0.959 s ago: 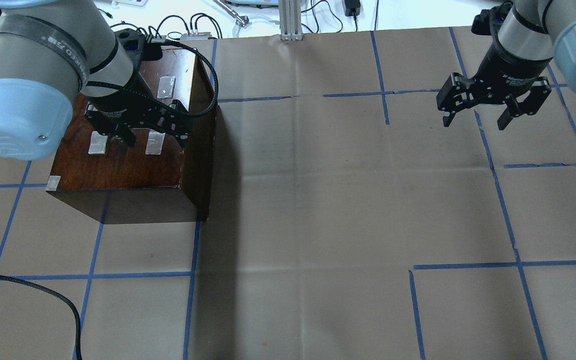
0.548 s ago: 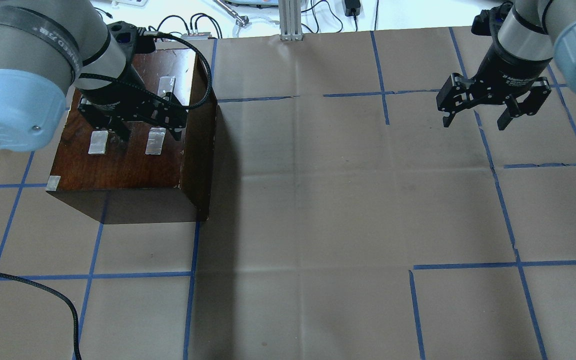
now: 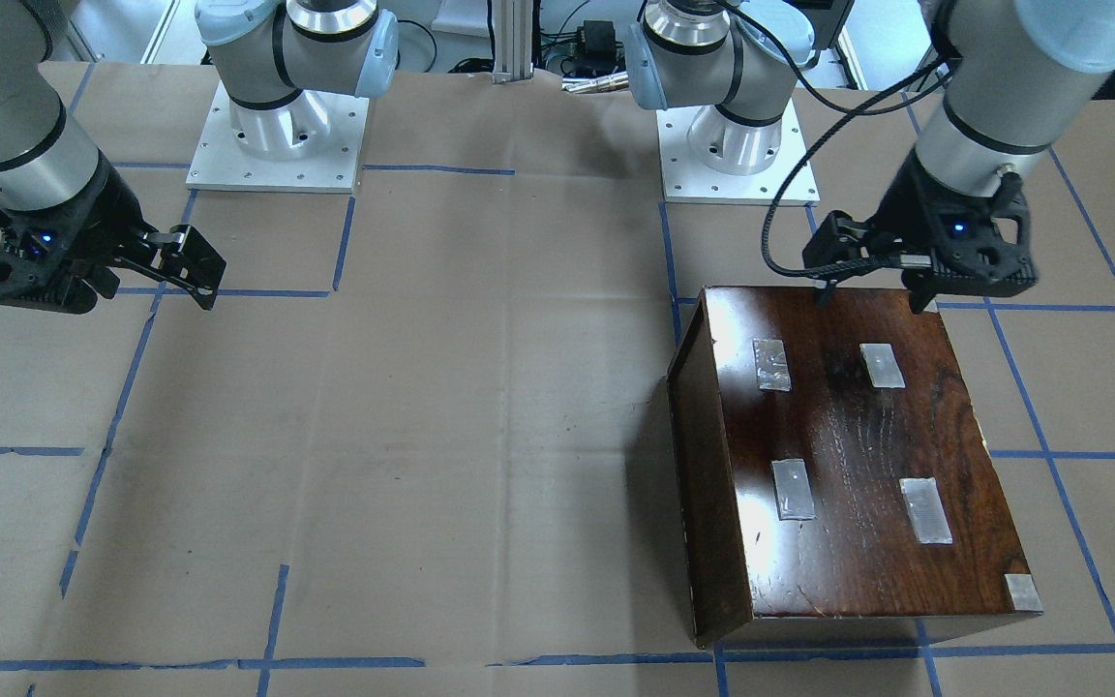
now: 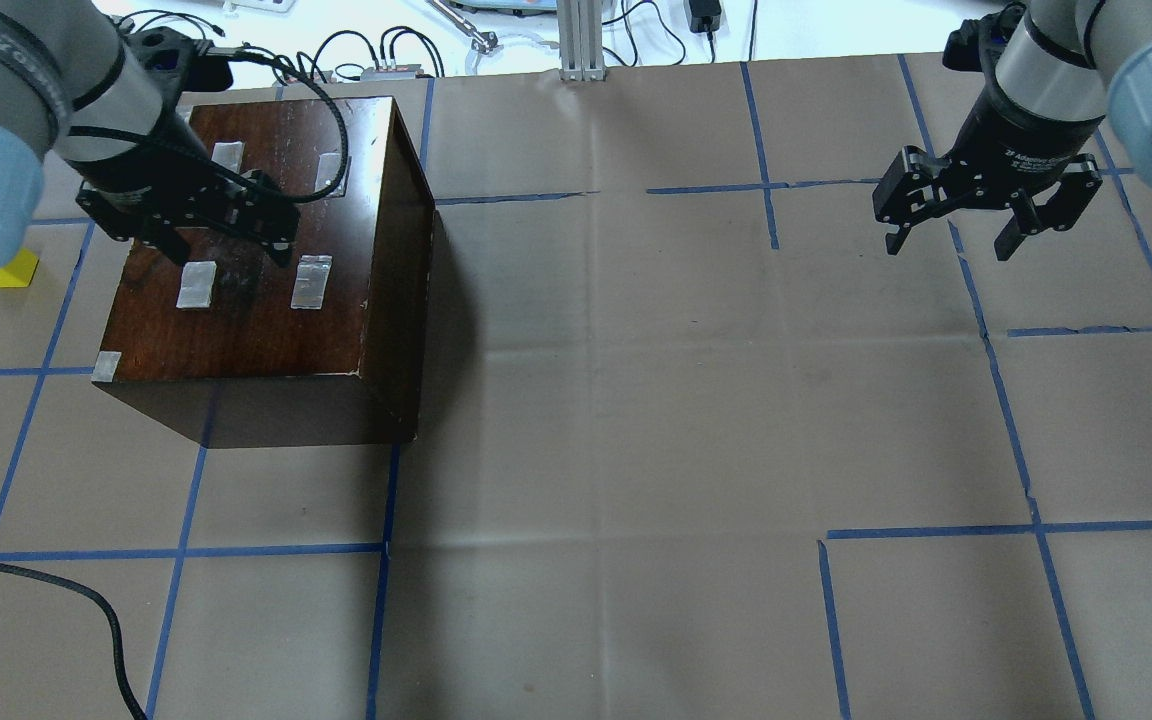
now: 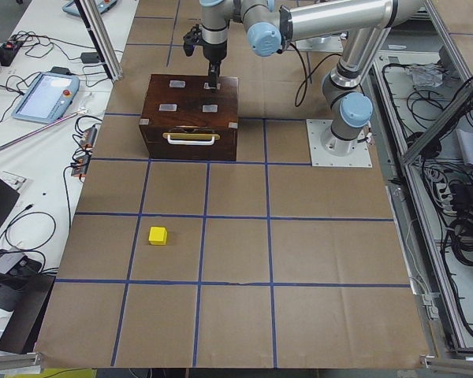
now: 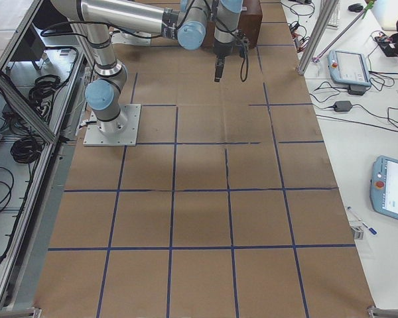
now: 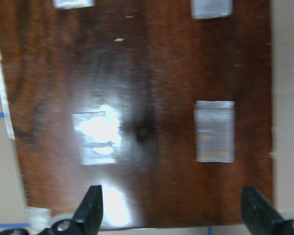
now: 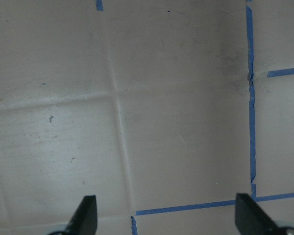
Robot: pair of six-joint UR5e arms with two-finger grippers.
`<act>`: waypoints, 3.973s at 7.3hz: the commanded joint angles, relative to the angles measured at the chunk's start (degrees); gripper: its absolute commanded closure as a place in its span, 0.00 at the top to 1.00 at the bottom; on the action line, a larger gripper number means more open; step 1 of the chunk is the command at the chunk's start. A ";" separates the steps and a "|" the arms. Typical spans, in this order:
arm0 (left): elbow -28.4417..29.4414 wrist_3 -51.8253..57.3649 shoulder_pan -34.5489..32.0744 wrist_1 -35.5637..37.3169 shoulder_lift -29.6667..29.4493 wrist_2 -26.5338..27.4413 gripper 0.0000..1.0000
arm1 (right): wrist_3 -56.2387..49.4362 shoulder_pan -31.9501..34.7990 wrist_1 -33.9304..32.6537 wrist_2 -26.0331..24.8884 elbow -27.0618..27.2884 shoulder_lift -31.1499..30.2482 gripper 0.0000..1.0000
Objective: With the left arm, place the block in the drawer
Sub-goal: 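Move the left gripper down beside the cabinet to the white drawer handle, then grasp the white drawer handle with the left gripper, then pull the drawer open away from the cabinet with the left gripper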
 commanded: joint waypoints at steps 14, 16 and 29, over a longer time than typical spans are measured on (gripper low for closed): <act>9.10 14.99 17.64 3.46 -23.22 -12.62 0.99 | 0.09 0.00 0.00 0.00 0.01 0.00 1.00; 9.10 14.99 17.82 3.46 -23.48 -13.32 0.99 | 0.09 0.00 0.00 0.00 0.01 0.00 1.00; 11.55 20.69 20.98 3.54 -24.98 -6.30 0.98 | 0.09 0.00 0.00 0.00 0.01 0.00 1.00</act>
